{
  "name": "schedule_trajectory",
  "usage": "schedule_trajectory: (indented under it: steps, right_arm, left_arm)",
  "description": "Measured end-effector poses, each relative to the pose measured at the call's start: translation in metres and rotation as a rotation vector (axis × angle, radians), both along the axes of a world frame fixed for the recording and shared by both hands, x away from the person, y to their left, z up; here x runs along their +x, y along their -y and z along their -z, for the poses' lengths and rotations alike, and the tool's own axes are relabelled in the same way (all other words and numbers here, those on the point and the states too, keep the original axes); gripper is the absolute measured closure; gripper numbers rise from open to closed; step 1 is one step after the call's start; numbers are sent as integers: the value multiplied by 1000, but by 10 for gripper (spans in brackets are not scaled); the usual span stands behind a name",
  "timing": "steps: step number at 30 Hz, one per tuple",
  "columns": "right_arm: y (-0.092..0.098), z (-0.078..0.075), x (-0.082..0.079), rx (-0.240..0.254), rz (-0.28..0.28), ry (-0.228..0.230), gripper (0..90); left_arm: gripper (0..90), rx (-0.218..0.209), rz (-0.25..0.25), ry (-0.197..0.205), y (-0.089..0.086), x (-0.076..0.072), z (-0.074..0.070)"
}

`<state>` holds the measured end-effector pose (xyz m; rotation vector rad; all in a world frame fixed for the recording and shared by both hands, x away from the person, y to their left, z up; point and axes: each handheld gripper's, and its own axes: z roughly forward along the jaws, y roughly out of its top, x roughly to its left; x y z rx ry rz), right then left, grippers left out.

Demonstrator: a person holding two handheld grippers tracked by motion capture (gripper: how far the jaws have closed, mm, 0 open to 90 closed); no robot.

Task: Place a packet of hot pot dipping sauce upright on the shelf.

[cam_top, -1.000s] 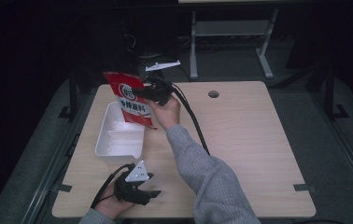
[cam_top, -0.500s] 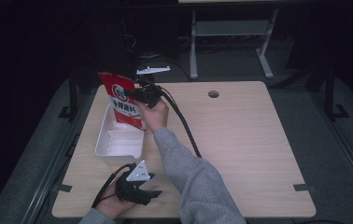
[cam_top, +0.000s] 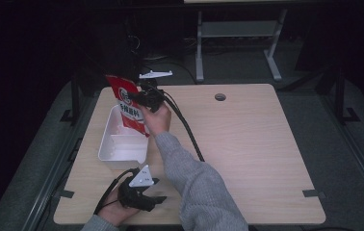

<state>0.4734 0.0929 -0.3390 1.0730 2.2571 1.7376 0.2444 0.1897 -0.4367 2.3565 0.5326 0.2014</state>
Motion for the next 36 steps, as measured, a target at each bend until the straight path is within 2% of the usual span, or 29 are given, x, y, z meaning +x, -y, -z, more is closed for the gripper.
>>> schedule_trajectory:
  steps: [2,12,18,36]
  right_arm:
    - [-1,3,0,2,-10,-3,884]
    - [1,4,-4,-55,-43,6,879]
    - [4,6,-5,-55,-64,-11,878]
    - [4,11,-17,-88,-123,-21,873]
  left_arm:
    - [353,6,3,0,-1,0,0]
    - [353,3,1,1,0,-1,0]
    - [352,1,0,-1,0,-1,0]
    - [352,6,5,-6,0,0,1]
